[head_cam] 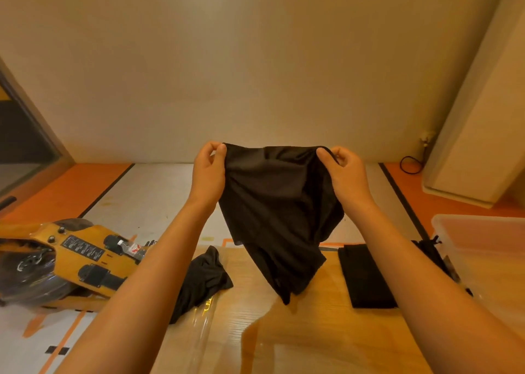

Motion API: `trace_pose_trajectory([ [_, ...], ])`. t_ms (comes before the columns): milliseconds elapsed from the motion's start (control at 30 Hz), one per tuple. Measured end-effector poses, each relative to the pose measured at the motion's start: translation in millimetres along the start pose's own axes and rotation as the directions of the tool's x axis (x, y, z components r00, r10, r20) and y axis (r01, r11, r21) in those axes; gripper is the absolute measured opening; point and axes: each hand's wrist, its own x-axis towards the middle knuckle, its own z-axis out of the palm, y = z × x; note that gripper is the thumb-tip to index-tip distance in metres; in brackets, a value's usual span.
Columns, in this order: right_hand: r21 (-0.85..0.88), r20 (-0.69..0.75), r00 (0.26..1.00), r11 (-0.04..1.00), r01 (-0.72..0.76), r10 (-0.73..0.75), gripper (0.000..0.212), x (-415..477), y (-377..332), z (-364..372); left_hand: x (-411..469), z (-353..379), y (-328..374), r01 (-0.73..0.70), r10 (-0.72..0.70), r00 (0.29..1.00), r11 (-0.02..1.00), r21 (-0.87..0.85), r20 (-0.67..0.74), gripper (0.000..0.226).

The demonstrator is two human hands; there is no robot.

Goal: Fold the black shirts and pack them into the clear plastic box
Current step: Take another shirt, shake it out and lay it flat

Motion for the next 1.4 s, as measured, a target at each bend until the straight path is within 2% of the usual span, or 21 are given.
trace_pose_trajectory([
  [67,0.02,-0.041,0.999,1.0,-0.023,0.023,0.022,5,0,-18,1,3,-2,-0.01,0.01,1.0,0.999,0.035,-0.002,0.025],
  [200,0.015,-0.045,0.997,0.998,-0.066,0.067,0.026,13,7,-39,5,10,-10,-0.012,-0.006,0.995,0.985,0.174,0.103,0.023],
  [367,-0.118,0.004,0.969,0.962,-0.245,0.248,0.024,18,55,-46,4,27,-40,0.081,-0.144,0.974,0.941,0.329,0.172,0.021],
  [433,-0.253,-0.02,0.934,0.902,-0.349,0.356,0.025,11,97,-50,-3,33,-67,0.158,-0.256,0.94,0.913,0.377,0.227,0.017],
  [533,-0.43,-0.077,0.827,0.729,-0.532,0.557,0.019,-15,166,-59,-26,32,-117,0.25,-0.41,0.871,0.845,0.472,0.272,0.029],
  [600,-0.511,-0.102,0.787,0.647,-0.566,0.608,0.017,-33,200,-62,-44,24,-148,0.333,-0.507,0.82,0.801,0.498,0.267,0.03],
  [733,-0.61,-0.074,0.81,0.616,-0.499,0.582,0.02,-46,200,-43,-67,4,-192,0.429,-0.638,0.717,0.722,0.542,0.283,0.034],
  [867,-0.742,0.204,0.805,0.625,-0.245,0.557,0.014,-58,190,2,-83,-6,-223,0.308,-0.636,0.702,0.677,0.668,0.32,0.05],
  [900,-0.776,0.286,0.785,0.614,-0.146,0.549,0.022,-65,194,13,-90,-6,-230,0.271,-0.64,0.686,0.666,0.695,0.346,0.055],
  [967,-0.821,0.427,0.705,0.57,0.038,0.567,0.051,-82,203,33,-105,-5,-243,0.209,-0.672,0.64,0.62,0.757,0.374,0.067],
  [1033,-0.834,0.496,0.617,0.532,0.143,0.611,0.067,-97,216,48,-117,-6,-255,0.167,-0.7,0.616,0.564,0.809,0.36,0.071],
  [1100,-0.847,0.499,0.563,0.508,0.158,0.659,0.066,-111,226,57,-126,-6,-263,0.082,-0.678,0.652,0.508,0.857,0.339,0.068],
  [1133,-0.852,0.497,0.555,0.497,0.164,0.667,0.061,-115,228,59,-128,-6,-264,0.035,-0.657,0.674,0.486,0.873,0.339,0.065],
  [1200,-0.875,0.463,0.577,0.45,0.177,0.673,0.045,-118,229,62,-129,-6,-266,0.027,-0.639,0.695,0.481,0.876,0.329,0.057],
  [1267,-0.901,0.409,0.585,0.411,0.137,0.7,0.035,-115,226,63,-127,-5,-264,0.074,-0.647,0.692,0.503,0.861,0.319,0.037],
  [1333,-0.911,0.383,0.58,0.396,0.111,0.719,0.037,-109,219,62,-123,-3,-259,0.094,-0.632,0.698,0.546,0.832,0.336,0.007],
  [1400,-0.892,0.395,0.629,0.442,0.09,0.67,0.039,-104,218,63,-116,4,-252,0.108,-0.598,0.704,0.624,0.774,0.384,0.022],
])
